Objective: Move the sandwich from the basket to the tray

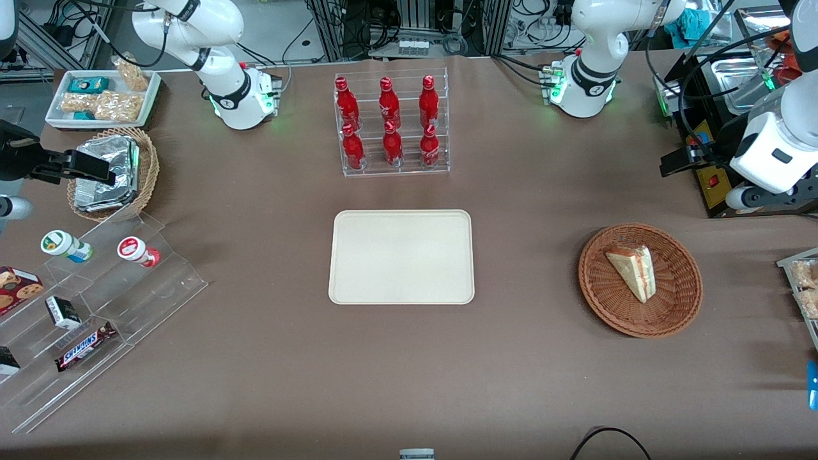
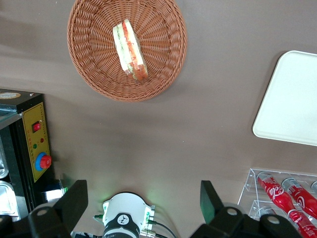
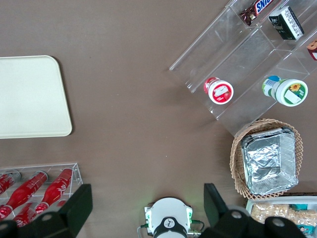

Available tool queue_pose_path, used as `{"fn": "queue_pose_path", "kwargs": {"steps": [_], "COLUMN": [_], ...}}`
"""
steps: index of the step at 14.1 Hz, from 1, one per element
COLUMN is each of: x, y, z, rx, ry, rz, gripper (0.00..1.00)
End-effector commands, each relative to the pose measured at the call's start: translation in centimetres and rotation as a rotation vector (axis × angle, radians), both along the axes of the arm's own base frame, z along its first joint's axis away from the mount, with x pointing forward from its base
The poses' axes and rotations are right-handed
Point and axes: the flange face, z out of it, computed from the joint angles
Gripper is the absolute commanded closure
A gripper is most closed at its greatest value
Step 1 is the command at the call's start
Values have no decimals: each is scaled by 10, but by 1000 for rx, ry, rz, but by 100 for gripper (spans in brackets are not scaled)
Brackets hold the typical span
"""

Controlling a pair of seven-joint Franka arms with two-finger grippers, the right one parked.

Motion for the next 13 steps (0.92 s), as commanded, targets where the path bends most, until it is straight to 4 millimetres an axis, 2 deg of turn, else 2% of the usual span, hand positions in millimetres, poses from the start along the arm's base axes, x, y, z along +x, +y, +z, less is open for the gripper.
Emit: {"fn": "queue_pose_path", "kwargs": {"steps": [1, 8, 11, 13], "x": [-2, 3, 8, 9], "y": [-1, 2, 7, 13], "z": [3, -5, -24, -47], "rx": [-14, -2, 3, 7], "ry": [-11, -2, 40, 83], "rz": [8, 7, 16, 31], "gripper": [0, 0, 0, 0]}}
